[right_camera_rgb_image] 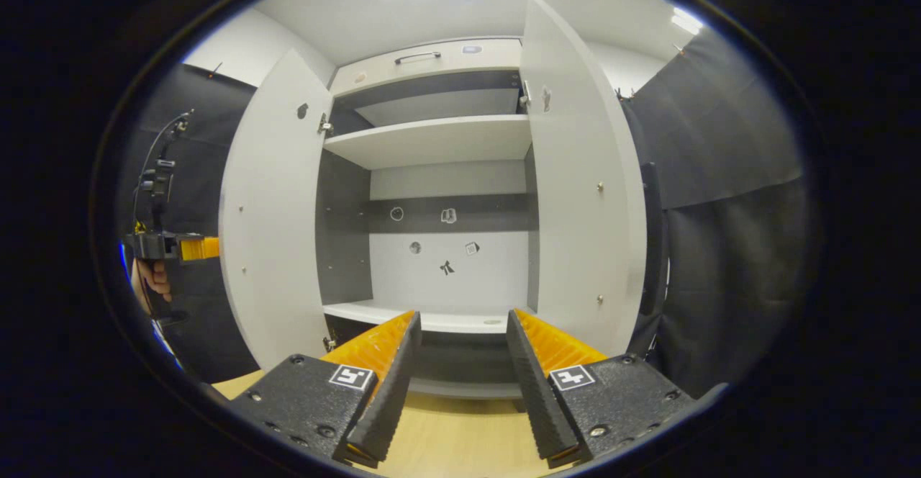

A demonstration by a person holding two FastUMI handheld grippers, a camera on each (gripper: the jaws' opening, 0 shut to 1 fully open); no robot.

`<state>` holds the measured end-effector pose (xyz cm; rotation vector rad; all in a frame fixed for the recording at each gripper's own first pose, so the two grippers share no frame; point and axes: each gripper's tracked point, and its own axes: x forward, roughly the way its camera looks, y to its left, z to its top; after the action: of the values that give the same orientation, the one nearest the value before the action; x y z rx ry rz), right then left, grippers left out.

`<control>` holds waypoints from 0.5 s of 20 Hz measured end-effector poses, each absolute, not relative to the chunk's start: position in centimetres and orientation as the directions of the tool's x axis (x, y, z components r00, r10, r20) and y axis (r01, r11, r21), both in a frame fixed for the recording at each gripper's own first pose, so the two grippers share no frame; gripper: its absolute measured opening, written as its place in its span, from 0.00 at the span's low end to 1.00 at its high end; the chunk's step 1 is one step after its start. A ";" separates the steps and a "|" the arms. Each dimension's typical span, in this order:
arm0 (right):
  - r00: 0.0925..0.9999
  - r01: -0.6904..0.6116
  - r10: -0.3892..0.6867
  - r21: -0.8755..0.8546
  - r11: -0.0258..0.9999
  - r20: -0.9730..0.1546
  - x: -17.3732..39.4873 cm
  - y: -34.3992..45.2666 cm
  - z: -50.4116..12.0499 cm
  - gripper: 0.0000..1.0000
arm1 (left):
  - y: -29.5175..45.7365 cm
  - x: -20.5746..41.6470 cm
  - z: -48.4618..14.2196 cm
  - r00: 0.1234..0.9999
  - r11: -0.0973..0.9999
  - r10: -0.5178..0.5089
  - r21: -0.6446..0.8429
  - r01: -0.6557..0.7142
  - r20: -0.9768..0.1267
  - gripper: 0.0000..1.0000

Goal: Open the right door of the double-door shoe cabinet with the right hand, and open the left door with the left hand.

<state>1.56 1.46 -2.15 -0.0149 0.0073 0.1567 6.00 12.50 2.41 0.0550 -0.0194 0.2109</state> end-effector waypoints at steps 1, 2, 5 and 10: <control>0.988 -0.157 0.157 -0.014 0.988 -0.007 1.8 1.7 -2.0 0.75 | 13.1 5.6 2.5 0.981 0.981 0.191 0.037 -0.192 0.037 0.01; 0.987 -0.158 0.158 -0.014 0.987 -0.005 2.0 1.7 -2.0 0.75 | 13.1 5.9 2.3 0.985 0.986 0.169 0.002 -0.169 0.021 0.00; 0.987 -0.161 0.161 -0.016 0.987 -0.013 2.4 2.1 -2.1 0.75 | 14.1 5.9 2.4 0.992 0.993 0.119 0.012 -0.120 0.028 0.00; 0.986 -0.165 0.165 -0.036 0.986 -0.018 3.0 3.0 -2.1 0.75 | 14.9 6.2 2.1 0.998 0.997 0.049 0.061 -0.051 0.032 0.00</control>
<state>3.05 2.98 -2.07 -0.0377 0.0153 0.1658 6.22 14.91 2.13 0.0618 -0.0305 0.0502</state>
